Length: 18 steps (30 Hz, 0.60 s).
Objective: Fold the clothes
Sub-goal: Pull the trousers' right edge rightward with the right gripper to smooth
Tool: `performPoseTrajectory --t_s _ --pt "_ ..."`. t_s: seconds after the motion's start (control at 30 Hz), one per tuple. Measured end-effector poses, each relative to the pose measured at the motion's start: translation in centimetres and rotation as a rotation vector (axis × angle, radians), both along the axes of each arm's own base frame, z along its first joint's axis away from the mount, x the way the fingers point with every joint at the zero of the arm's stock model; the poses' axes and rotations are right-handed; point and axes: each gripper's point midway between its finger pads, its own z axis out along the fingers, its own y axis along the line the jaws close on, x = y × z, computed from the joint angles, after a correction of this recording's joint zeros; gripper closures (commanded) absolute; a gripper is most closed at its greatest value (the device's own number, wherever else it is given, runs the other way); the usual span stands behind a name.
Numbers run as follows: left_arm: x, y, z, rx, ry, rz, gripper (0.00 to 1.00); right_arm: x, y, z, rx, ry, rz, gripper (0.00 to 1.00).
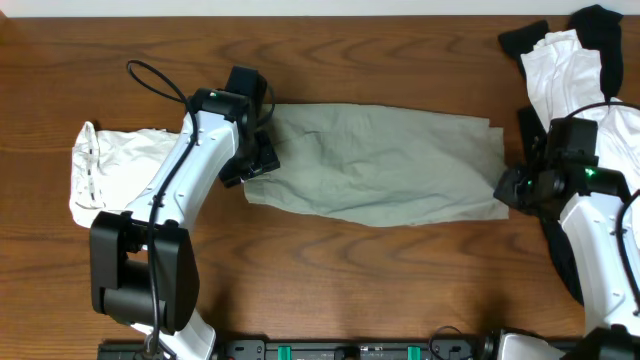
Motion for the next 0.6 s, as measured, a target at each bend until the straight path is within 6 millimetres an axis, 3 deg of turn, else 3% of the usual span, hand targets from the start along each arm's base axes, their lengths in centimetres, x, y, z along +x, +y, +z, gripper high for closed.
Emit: performPoseTrajectory --t_s 0.1,0.17,0.2,0.4,0.5,0.6 --pt "0.0 0.0 0.0 0.000 0.000 -0.002 0.40 -1.0 -0.6 -0.7 -0.031 0.060 -0.012 0.98" --pt "0.0 0.0 0.0 0.000 0.000 -0.003 0.40 -1.5 -0.9 -0.8 -0.051 0.084 -0.026 0.73" --pt "0.0 0.0 0.0 0.001 0.000 -0.003 0.40 -1.6 -1.1 -0.8 -0.061 0.087 -0.035 0.69" --pt "0.0 0.0 0.0 0.000 0.000 -0.003 0.40 -1.7 -1.7 -0.8 -0.094 0.093 -0.042 0.60" --pt "0.0 0.0 0.0 0.000 0.000 -0.003 0.40 -1.0 -1.9 -0.6 -0.105 0.062 -0.043 0.62" --pt "0.0 0.0 0.0 0.000 0.000 -0.003 0.40 1.5 -1.8 0.1 -0.098 -0.043 -0.014 0.74"
